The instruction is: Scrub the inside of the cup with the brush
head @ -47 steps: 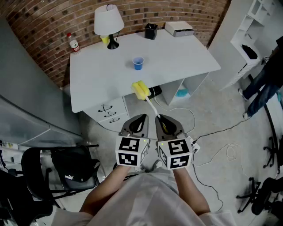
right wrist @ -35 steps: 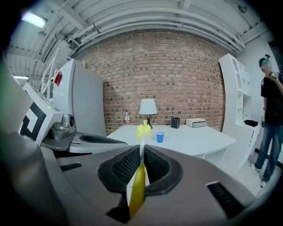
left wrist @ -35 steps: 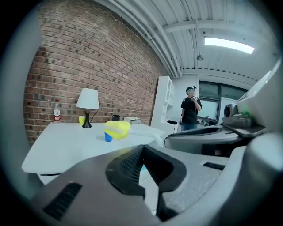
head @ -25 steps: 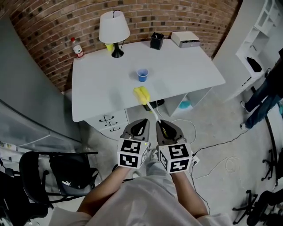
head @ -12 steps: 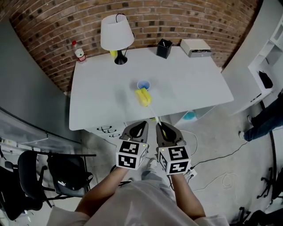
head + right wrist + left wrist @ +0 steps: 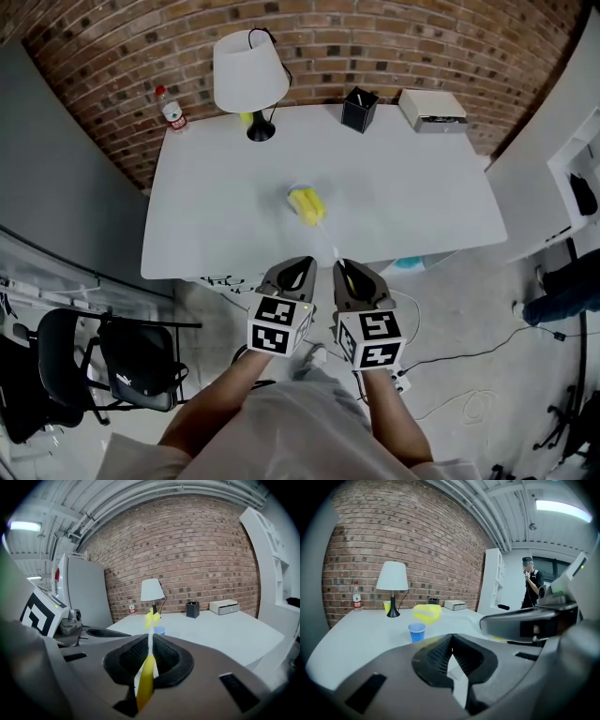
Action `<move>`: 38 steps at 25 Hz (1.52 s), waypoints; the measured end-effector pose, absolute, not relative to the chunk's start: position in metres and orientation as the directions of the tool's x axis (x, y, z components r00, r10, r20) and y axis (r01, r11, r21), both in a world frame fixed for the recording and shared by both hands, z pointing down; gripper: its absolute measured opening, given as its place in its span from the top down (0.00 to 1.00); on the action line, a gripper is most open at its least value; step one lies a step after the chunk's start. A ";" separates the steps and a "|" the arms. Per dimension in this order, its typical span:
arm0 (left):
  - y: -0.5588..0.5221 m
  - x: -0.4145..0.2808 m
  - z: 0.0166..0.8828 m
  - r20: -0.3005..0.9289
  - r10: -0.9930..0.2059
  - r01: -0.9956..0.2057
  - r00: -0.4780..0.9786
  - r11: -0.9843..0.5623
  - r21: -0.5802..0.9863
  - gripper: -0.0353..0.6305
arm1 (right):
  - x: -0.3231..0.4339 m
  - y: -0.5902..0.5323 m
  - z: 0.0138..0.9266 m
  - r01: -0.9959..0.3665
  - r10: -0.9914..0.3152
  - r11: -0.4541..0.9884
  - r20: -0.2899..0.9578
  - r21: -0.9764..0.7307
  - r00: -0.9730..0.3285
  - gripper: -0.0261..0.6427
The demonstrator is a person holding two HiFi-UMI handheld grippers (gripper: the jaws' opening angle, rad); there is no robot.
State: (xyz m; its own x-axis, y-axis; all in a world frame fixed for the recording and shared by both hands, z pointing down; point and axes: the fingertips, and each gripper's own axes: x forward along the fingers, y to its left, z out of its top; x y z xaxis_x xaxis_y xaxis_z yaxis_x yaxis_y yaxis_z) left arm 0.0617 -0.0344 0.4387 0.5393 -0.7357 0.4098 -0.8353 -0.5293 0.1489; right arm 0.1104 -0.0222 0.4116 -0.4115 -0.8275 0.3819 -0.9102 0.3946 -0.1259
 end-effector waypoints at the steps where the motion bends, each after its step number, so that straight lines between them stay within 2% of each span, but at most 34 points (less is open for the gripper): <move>1: -0.038 0.064 0.440 0.409 -0.739 -0.838 0.536 -0.525 0.150 0.94 | 0.113 -0.026 0.412 -0.907 -0.824 0.402 0.382 -0.126 -0.418 0.92; 13: -0.081 0.073 0.448 0.392 -0.756 -0.846 0.524 -0.514 0.139 0.94 | 0.125 -0.066 0.412 -0.890 -0.807 0.438 0.381 -0.125 -0.451 0.92; 24: -0.128 0.052 0.476 0.371 -0.721 -0.799 0.585 -0.590 0.115 0.93 | 0.110 -0.102 0.424 -0.926 -0.833 0.363 0.407 -0.109 -0.374 0.92; 30: -0.153 0.042 0.490 0.364 -0.682 -0.757 0.634 -0.643 0.115 0.90 | 0.104 -0.122 0.430 -0.948 -0.848 0.302 0.427 -0.098 -0.314 0.92; 35: -0.168 0.032 0.498 0.365 -0.662 -0.737 0.655 -0.666 0.115 0.81 | 0.093 -0.136 0.435 -0.956 -0.852 0.279 0.435 -0.090 -0.290 0.92; 38: -0.177 0.028 0.504 0.375 -0.654 -0.732 0.657 -0.671 0.113 0.67 | 0.085 -0.143 0.437 -0.957 -0.853 0.275 0.436 -0.091 -0.286 0.92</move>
State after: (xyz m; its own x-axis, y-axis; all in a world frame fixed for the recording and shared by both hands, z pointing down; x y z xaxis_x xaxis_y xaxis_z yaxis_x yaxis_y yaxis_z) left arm 0.0277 -0.1766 0.5043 0.6574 -0.6539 0.3745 -0.7323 -0.6715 0.1132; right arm 0.0851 -0.1432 0.4369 -0.2863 -0.8530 0.4363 -0.9572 0.2749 -0.0908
